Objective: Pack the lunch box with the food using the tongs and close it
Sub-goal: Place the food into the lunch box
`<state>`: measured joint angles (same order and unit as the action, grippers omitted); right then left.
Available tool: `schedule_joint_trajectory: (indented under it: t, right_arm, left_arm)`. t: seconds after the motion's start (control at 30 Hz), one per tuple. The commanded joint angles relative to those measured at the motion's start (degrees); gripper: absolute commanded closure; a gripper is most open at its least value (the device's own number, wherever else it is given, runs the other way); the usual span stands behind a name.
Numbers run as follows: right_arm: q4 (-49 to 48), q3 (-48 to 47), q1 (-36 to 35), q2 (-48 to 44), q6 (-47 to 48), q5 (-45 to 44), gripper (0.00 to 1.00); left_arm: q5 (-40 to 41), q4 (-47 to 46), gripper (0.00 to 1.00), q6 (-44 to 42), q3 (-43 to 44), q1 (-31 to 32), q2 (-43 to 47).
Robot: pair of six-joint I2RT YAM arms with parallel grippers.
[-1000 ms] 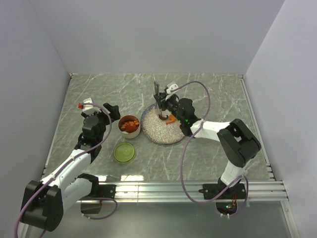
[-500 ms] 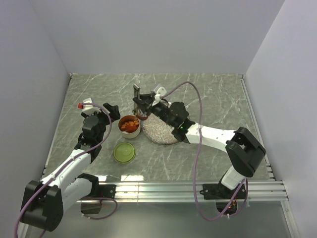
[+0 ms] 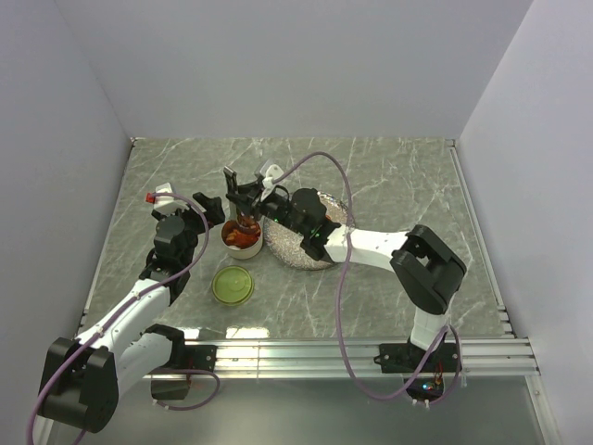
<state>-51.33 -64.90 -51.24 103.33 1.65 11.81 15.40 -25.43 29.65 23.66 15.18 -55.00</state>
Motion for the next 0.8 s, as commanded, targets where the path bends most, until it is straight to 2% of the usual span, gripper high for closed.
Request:
schedule_joint_trajectory:
  t: [0.0, 0.03, 0.13, 0.23, 0.53, 0.77]
  right_arm:
    - [-2.99, -3.47, -0.44, -0.15, -0.86, 1.02, 0.7]
    - [-3.25, -3.3, -0.44, -0.06, -0.95, 0.93, 0.65]
    - [-3.86, -3.12, -0.44, -0.14, -0.95, 1.11, 0.56]
    - [-4.39, -3.04, -0.44, -0.15, -1.03, 1.02, 0.53]
    - [-8.24, 0.3, -0.44, -1.99, -0.07, -2.58, 0.53]
    - [-11.33, 6.98, 0.7, -8.31, 1.95, -8.56, 0.53]
  left_arm:
    - [0.77, -2.08, 0.01, 0.41, 0.07, -0.33, 0.6]
    - [0.69, -2.08, 0.01, 0.41, 0.16, -0.33, 0.6]
    - [0.6, -2.08, 0.0, 0.32, 0.25, -0.33, 0.42]
    - [0.6, -1.99, 0.01, 0.41, 0.25, -0.33, 0.34]
    - [0.69, -2.08, 0.0, 0.32, 0.16, -0.33, 0.42]
    - [0.6, -2.08, 0.0, 0.41, 0.07, -0.33, 0.6]
